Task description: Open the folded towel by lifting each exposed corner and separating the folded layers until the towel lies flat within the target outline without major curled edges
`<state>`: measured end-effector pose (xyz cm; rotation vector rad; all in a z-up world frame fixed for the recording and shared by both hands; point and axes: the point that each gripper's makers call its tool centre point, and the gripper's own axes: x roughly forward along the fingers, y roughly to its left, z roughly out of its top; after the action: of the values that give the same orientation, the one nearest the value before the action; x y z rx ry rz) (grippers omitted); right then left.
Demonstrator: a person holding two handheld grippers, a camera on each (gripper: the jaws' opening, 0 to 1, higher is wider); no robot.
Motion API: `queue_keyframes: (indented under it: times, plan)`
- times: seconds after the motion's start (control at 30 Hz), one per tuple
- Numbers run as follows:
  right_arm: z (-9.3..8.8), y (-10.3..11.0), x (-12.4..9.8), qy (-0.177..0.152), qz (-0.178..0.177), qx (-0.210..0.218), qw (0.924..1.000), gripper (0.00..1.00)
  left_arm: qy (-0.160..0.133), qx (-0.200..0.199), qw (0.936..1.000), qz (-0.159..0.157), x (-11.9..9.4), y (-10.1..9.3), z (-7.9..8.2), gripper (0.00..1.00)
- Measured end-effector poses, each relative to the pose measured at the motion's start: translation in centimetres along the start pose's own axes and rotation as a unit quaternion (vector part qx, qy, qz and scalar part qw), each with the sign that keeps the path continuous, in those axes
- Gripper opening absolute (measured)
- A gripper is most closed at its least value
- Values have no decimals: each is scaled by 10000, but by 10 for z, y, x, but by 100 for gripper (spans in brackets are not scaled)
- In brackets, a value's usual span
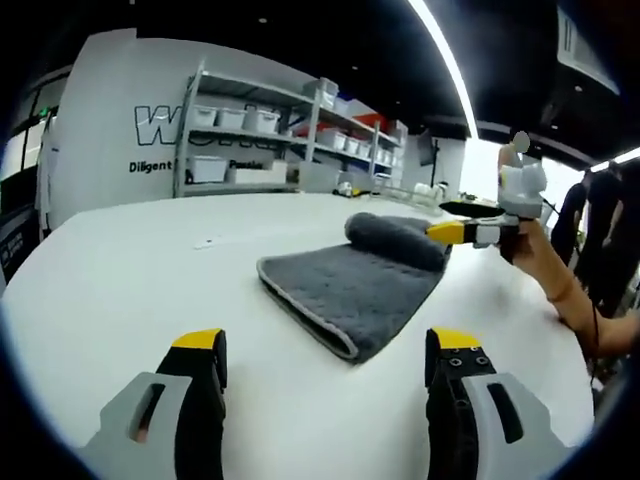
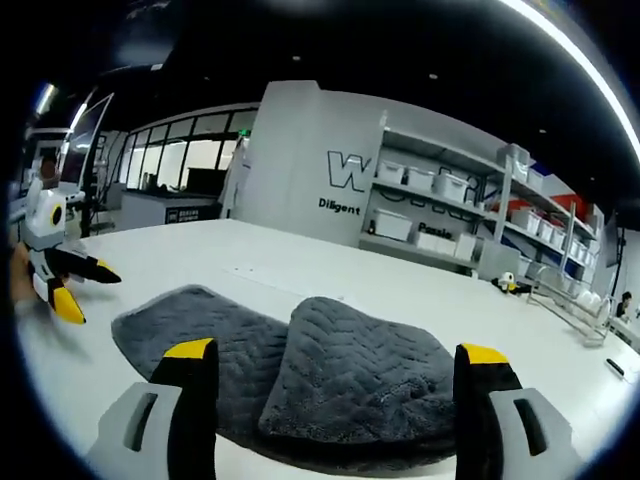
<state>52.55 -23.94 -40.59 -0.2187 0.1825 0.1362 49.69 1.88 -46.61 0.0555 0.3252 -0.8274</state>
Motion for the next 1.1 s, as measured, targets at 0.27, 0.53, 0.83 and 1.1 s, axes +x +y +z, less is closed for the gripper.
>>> queue_keyframes:
  times: [0.27,0.53,0.83,1.1]
  plan:
    - [-2,3,1,47,52,-6,10000,99,183,485,9985,-165,10,-8,-3,60]
    - [-2,3,-1,47,61,-2,10000,99,261,715,9967,-295,14,-14,-8,38]
    - [-3,3,-1,77,84,-16,9999,99,471,943,9936,-417,21,-25,-20,25]
    - [-4,3,-1,92,95,-19,9999,99,390,1030,9930,-427,21,-24,-16,5]
